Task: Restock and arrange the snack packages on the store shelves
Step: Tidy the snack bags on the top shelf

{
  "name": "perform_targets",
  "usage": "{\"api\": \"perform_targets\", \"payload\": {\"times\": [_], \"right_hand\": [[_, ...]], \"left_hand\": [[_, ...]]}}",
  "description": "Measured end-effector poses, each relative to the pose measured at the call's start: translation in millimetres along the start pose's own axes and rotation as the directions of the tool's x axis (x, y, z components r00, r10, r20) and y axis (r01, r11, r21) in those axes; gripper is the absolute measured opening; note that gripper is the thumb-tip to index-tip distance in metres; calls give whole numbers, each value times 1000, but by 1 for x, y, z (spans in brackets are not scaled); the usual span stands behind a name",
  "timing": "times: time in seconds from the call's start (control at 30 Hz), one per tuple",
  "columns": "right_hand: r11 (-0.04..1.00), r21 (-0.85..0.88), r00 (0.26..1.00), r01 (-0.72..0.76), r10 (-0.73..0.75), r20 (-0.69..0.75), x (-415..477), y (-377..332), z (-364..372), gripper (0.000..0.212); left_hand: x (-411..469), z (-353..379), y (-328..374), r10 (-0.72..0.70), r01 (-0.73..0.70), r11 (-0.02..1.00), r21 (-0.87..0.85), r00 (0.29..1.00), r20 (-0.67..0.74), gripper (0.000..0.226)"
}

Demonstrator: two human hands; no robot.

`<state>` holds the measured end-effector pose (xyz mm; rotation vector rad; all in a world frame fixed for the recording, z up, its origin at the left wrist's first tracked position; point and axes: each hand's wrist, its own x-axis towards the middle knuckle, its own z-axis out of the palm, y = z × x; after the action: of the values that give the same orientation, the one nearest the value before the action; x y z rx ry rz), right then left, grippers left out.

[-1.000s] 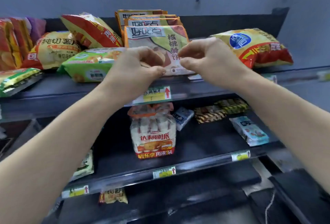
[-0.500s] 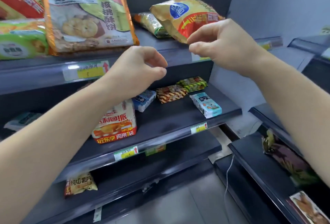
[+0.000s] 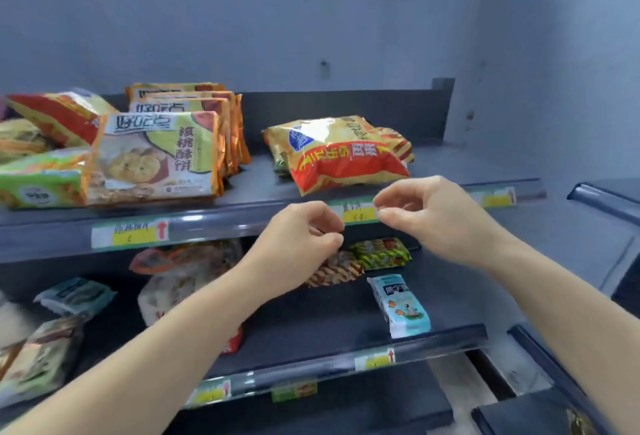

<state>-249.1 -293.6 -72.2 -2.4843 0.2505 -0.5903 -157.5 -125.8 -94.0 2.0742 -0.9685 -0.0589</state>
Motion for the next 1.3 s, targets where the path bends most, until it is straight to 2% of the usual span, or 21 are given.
{"api": "perform_targets", "payload": {"times": [0.17, 0.37, 0.53, 0.63, 0.7, 0.8, 0.93, 1.07, 1.2, 1.3], "right_hand": [[999, 25, 997, 44, -43, -62, 28, 22, -37, 13], [998, 69, 975, 7, 8, -224, 81, 43, -71, 15], [998, 50, 979, 25, -15, -202, 115, 43, -70, 18], [999, 41, 984, 23, -15, -179, 134, 39, -64, 22], [999, 27, 990, 18, -14, -138, 150, 36, -57, 26], [1000, -13, 998, 14, -14, -61, 174, 27, -43, 37], [997, -71, 1000, -8, 9, 14, 193, 21, -23, 44], [983, -178, 999, -34, 36, 6, 206, 25, -17, 41], [979, -194, 998, -57, 54, -21, 212, 31, -19, 42], [981, -192, 998, -31, 20, -60, 212, 31, -18, 40]], "left_hand": [[30, -8, 38, 13, -15, 1000, -14, 993, -114, 7], [77, -22, 67, 18, -9, 999, 37, 971, -237, 8], [121, -47, 54, 7, 53, 986, 157, 932, -363, 10], [142, -58, 37, -146, 215, 960, 177, 931, -336, 19], [151, -60, 24, -263, 312, 933, 182, 932, -248, 23], [158, -58, 11, -352, 365, 922, 133, 930, -108, 18], [167, -48, 4, -324, 326, 944, 44, 944, -59, 26], [177, -42, -2, -276, 276, 961, -18, 960, -44, 35], [184, -59, -15, -253, 254, 967, -16, 948, -194, 32], [182, -67, -22, -230, 237, 971, 3, 946, -228, 28]]}}
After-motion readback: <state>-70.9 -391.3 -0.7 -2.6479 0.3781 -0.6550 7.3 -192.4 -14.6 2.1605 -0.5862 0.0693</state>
